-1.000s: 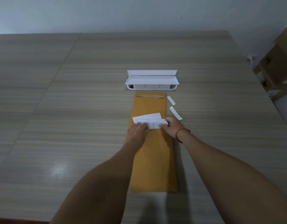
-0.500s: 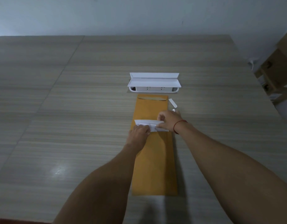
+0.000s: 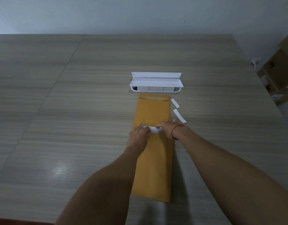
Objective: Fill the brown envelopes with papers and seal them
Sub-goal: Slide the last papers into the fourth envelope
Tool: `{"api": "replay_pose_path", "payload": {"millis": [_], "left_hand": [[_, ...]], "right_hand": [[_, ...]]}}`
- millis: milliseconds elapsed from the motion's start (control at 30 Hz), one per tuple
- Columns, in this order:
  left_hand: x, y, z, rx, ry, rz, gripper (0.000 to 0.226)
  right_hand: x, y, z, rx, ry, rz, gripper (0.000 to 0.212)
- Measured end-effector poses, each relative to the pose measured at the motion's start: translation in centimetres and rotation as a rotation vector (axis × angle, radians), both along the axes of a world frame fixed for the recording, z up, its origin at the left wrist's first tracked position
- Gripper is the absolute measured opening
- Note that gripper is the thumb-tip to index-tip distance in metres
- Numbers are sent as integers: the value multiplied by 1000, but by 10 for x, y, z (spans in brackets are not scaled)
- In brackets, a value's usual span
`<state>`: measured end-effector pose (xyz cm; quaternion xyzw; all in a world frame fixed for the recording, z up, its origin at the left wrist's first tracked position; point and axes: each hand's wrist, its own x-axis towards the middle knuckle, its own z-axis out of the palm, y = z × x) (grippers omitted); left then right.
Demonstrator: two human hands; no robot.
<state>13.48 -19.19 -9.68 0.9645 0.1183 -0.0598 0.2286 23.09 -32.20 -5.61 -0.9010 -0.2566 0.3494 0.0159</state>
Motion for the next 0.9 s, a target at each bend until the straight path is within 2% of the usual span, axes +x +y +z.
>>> {"api": "replay_pose_path", "payload": {"millis": [233,400,467,833,900], "left_hand": [[-2,-4,-5,-14,-48,58,21],[-1,-1,-4,4,-47,23,22],[0,0,-4,24,-45,7,22],[-1,-7,-4,73,5,9,22],[-1,-8,-3,89,5,12,22]], "right_hand": [[1,1,-6,18,2,-9,41],[3,-4,-15,171,-50,-87,23],[3,-6,-17,174,-71,-81,21],[-5,-9,-27,127,-51,-89,53],[-6,-10,-27,130,-7,-108,52]]}}
